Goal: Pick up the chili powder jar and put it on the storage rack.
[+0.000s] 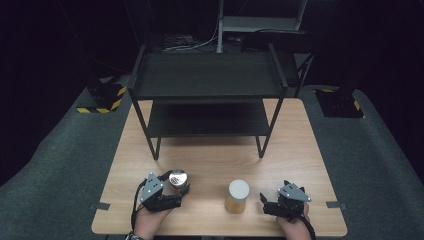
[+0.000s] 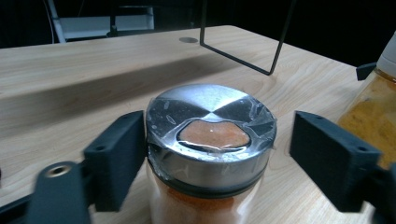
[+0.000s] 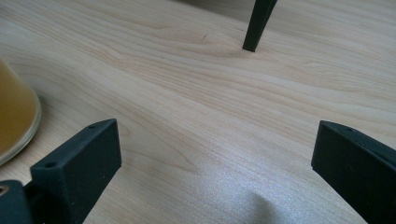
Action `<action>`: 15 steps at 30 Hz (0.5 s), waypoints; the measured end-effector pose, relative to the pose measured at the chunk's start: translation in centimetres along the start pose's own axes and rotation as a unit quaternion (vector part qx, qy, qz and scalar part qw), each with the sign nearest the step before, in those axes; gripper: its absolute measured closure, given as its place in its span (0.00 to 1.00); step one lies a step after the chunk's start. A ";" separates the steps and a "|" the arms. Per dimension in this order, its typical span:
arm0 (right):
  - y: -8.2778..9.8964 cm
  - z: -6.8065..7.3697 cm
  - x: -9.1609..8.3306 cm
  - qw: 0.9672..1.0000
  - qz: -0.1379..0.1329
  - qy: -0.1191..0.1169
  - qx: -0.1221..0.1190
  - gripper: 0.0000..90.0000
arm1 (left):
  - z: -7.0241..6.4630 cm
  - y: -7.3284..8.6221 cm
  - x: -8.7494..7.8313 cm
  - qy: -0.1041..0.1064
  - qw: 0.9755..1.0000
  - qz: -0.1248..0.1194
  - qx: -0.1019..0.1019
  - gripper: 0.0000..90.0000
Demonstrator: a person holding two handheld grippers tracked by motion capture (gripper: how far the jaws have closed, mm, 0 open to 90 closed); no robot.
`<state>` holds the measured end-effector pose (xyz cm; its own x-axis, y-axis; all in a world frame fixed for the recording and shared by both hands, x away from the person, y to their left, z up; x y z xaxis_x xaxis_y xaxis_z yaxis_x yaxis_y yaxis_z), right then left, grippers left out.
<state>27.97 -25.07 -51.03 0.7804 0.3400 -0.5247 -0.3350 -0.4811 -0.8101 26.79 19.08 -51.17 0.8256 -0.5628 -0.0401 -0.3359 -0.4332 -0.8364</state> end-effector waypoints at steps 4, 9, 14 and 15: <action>0.0 0.1 0.0 1.000 0.004 0.003 -0.005 0.01 | 0.1 0.0 0.0 -0.006 1.000 0.000 0.000 0.29; -0.1 0.1 0.1 1.000 0.006 0.002 -0.007 0.01 | 0.1 0.0 0.1 -0.009 1.000 -0.001 0.004 0.32; -0.1 0.1 0.0 1.000 0.004 0.002 -0.006 0.01 | 0.2 -0.2 0.1 -0.007 1.000 0.000 0.008 0.37; -0.1 0.1 0.0 1.000 0.004 0.002 -0.006 0.01 | 0.2 -0.2 0.1 -0.007 1.000 0.000 0.008 0.38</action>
Point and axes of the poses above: each handheld gripper's, and its own axes: x roughly forward along the jaws, y roughly out of its underside, z roughly to its left, the point moved 9 cm from there along x, roughly forward along the jaws, and after that the axes turned 10 degrees about -x, right-handed, at the moved point
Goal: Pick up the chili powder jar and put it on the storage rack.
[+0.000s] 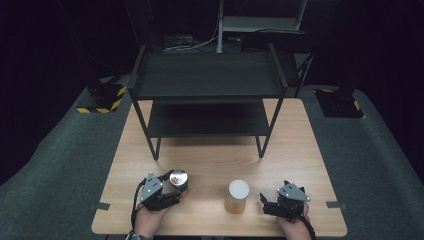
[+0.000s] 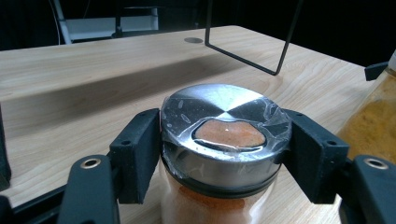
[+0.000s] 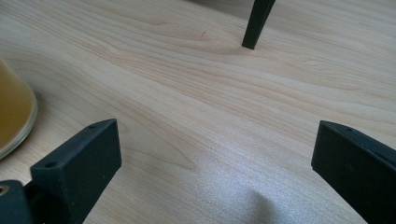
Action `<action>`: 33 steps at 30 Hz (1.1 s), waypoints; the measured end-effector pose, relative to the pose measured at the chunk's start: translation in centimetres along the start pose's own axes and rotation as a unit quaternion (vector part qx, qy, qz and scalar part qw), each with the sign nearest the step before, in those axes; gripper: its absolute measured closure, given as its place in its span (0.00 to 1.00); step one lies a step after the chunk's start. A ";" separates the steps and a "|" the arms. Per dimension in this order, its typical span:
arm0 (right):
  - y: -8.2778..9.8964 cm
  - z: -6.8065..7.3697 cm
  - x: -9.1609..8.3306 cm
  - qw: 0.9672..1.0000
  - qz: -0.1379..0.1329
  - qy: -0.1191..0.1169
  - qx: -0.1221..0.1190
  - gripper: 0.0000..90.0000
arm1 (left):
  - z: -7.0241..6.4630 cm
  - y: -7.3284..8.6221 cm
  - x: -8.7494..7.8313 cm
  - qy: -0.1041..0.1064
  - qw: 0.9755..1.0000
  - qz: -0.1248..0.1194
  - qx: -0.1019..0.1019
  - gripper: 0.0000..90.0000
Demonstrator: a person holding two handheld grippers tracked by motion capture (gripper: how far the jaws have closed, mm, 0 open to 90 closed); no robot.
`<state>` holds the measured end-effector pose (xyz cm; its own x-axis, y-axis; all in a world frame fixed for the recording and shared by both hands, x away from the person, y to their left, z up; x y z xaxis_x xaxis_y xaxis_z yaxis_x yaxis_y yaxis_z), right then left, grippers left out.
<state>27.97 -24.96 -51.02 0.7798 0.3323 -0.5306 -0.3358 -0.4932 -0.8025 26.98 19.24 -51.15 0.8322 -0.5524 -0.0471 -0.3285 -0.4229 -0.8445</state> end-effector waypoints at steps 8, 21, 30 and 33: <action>0.0 0.1 -0.1 1.000 0.004 -0.001 -0.005 0.01 | -0.3 -0.6 -0.4 0.002 1.000 -0.009 -0.006 0.39; 0.0 -0.1 0.0 1.000 0.007 -0.005 0.002 0.01 | -2.6 -3.7 -1.5 0.014 0.999 -0.039 0.017 0.39; 0.0 -0.1 -0.1 1.000 0.005 -0.005 0.003 0.01 | -4.3 -5.9 -2.3 0.030 0.997 -0.062 0.025 0.39; 0.0 -0.2 0.0 1.000 0.006 -0.005 0.004 0.01 | -4.7 -6.4 -2.3 0.033 0.997 -0.064 0.024 0.39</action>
Point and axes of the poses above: each handheld gripper's, and its own axes: x roughly forward along the jaws, y roughly out of its underside, z roughly to its left, the point moved 9 cm from there along x, roughly forward along the jaws, and after that the axes turned 10 degrees about -x, right-handed, at the moved point
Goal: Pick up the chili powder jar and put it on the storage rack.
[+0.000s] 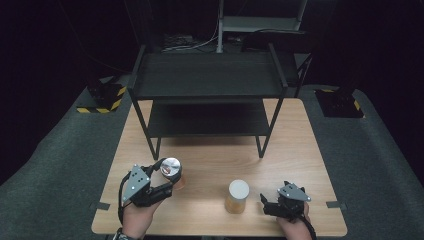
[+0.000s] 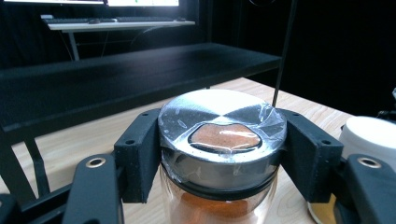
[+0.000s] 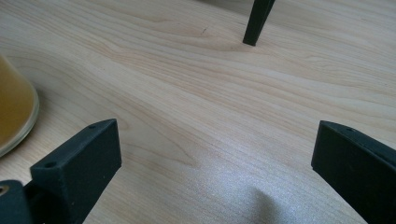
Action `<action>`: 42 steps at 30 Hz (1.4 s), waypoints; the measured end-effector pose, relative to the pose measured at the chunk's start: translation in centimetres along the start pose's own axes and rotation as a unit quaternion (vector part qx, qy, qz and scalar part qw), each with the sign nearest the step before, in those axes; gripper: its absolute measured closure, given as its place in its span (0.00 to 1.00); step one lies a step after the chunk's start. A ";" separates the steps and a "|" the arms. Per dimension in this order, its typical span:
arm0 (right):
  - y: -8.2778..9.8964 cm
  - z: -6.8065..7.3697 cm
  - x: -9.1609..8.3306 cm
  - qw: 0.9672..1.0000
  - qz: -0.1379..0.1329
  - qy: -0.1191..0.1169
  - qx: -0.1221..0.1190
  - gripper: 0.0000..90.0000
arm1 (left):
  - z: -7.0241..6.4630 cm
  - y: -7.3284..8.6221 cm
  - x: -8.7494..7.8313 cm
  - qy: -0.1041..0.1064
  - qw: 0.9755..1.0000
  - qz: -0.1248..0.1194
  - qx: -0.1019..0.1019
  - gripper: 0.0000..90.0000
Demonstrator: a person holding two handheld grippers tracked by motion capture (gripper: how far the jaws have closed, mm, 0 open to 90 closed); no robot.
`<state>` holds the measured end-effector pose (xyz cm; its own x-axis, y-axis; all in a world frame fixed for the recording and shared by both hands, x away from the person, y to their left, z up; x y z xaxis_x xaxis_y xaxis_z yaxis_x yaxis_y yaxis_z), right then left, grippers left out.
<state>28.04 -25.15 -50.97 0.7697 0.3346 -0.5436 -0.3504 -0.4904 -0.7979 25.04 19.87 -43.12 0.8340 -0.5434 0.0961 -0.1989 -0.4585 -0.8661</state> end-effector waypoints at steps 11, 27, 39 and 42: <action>0.0 -0.1 0.0 1.000 0.000 -0.002 0.006 0.01 | -1.3 -2.5 0.2 0.012 1.000 -0.018 0.003 0.39; 0.1 -0.2 0.0 1.000 -0.001 -0.004 0.008 0.01 | -3.0 -6.7 1.3 0.031 0.998 -0.047 0.011 0.39; 0.1 -0.3 0.0 1.000 -0.002 -0.007 0.011 0.01 | -4.2 -10.2 2.4 0.038 0.996 -0.076 0.013 0.39; 0.1 -0.3 0.0 1.000 -0.002 -0.008 0.012 0.01 | -4.3 -11.1 2.7 0.037 0.996 -0.083 0.012 0.39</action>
Point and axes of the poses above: each handheld gripper's, and its own axes: x roughly forward along the jaws, y roughly out of its underside, z roughly to its left, the point moved 9 cm from there along x, roughly forward along the jaws, and after that the axes turned 10 degrees about -x, right-handed, at the moved point
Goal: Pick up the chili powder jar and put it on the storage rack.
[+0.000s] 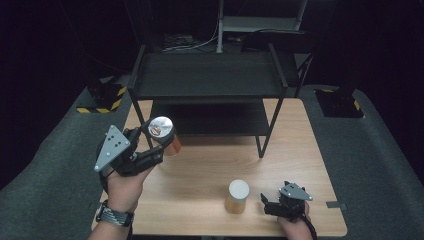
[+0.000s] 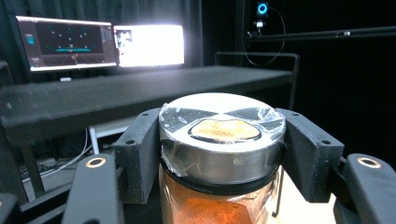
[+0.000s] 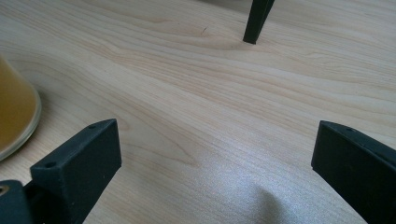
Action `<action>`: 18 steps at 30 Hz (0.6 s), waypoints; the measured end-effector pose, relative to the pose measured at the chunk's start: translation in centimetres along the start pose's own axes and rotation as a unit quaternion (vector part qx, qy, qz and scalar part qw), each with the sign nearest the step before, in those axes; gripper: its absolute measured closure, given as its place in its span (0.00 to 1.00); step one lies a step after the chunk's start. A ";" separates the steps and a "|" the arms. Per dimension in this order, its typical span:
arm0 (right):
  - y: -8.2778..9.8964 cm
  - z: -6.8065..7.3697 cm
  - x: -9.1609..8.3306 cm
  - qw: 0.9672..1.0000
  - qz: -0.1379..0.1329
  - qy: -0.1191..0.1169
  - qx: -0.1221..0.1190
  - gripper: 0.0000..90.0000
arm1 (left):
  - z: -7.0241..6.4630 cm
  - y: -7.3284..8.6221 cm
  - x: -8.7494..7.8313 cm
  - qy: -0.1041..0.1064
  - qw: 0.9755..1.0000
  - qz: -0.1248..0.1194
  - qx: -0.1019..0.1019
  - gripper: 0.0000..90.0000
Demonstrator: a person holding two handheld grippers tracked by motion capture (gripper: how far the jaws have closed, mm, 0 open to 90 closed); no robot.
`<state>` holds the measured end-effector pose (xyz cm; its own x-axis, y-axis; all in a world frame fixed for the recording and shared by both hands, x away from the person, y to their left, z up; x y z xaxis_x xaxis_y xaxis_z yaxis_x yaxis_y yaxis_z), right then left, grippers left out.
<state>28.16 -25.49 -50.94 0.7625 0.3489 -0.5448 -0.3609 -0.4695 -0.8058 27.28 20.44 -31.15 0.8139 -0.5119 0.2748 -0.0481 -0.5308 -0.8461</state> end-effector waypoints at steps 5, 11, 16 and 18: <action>0.0 0.0 0.0 1.000 0.000 0.001 -0.001 0.01 | -0.2 -1.3 1.0 0.002 1.000 -0.010 0.001 0.39; 0.0 0.1 0.0 1.000 0.000 0.002 -0.002 0.01 | -0.5 -2.5 1.9 0.008 1.000 -0.018 -0.006 0.39; 0.0 0.0 0.0 1.000 -0.001 0.001 0.000 0.01 | -1.0 -3.4 2.9 0.012 1.000 -0.024 -0.001 0.39; 0.0 0.0 0.0 1.000 0.000 0.000 0.000 0.01 | -1.0 -3.8 3.3 0.013 0.999 -0.029 -0.005 0.39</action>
<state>28.15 -25.49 -50.94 0.7630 0.3486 -0.5444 -0.3602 -0.4700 -0.8058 29.56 20.05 -26.58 0.8004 -0.4967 0.3356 -0.0060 -0.5665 -0.8241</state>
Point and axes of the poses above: each handheld gripper's, and its own axes: x roughly forward along the jaws, y roughly out of its underside, z roughly to its left, the point moved 9 cm from there along x, roughly forward along the jaws, and after that the axes turned 10 degrees about -x, right-handed, at the moved point
